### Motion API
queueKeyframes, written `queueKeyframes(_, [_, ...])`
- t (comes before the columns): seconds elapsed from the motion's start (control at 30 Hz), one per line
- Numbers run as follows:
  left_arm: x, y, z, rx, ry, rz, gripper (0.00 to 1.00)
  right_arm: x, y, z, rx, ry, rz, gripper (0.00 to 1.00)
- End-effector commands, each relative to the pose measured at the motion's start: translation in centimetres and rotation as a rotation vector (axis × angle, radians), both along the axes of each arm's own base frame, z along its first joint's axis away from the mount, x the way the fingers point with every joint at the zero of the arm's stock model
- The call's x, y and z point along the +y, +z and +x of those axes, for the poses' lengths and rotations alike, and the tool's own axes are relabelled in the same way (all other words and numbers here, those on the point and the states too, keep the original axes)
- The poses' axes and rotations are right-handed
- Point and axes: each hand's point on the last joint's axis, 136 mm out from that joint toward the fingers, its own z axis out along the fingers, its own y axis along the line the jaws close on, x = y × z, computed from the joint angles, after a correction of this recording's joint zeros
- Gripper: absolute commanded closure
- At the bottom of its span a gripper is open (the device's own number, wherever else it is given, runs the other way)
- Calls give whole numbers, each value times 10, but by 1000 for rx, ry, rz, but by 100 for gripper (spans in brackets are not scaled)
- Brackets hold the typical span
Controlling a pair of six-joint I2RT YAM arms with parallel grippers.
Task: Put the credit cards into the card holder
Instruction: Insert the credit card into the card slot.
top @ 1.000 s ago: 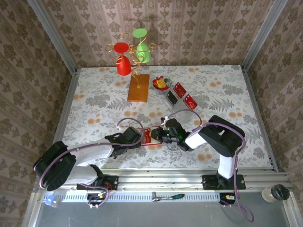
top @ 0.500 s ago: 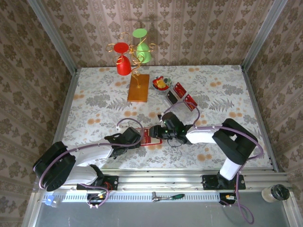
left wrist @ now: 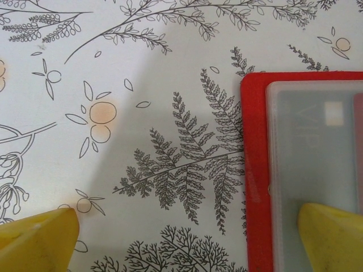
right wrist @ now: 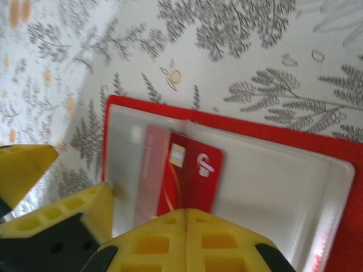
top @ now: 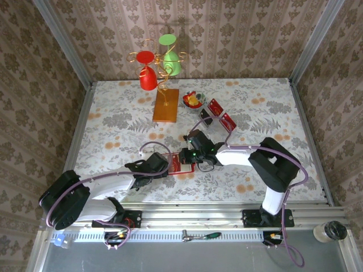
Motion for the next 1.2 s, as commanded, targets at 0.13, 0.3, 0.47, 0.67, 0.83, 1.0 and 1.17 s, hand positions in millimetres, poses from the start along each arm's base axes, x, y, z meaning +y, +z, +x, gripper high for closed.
queueKeyframes(0.13, [15,-9,-11,34,2,60,0,11,-14,-7,35,39,-21,97])
queueKeyframes(0.3, [15,-8,-11,33,1,59,0,21,-21,-9,57,42,-11,98])
queueKeyframes(0.47, [13,-4,-8,24,-1,54,0,32,-25,-10,76,51,0,99])
queueKeyframes(0.67, [23,10,-1,3,17,48,0,34,-23,-11,78,50,7,99])
queueKeyframes(0.83, [41,17,2,-9,65,27,0,33,-12,-11,59,55,7,98])
queueKeyframes(1.0, [49,11,-1,9,83,17,0,31,-2,-12,41,62,6,97])
queueKeyframes(1.17, [46,3,-2,31,78,15,0,28,6,-13,23,67,-1,97])
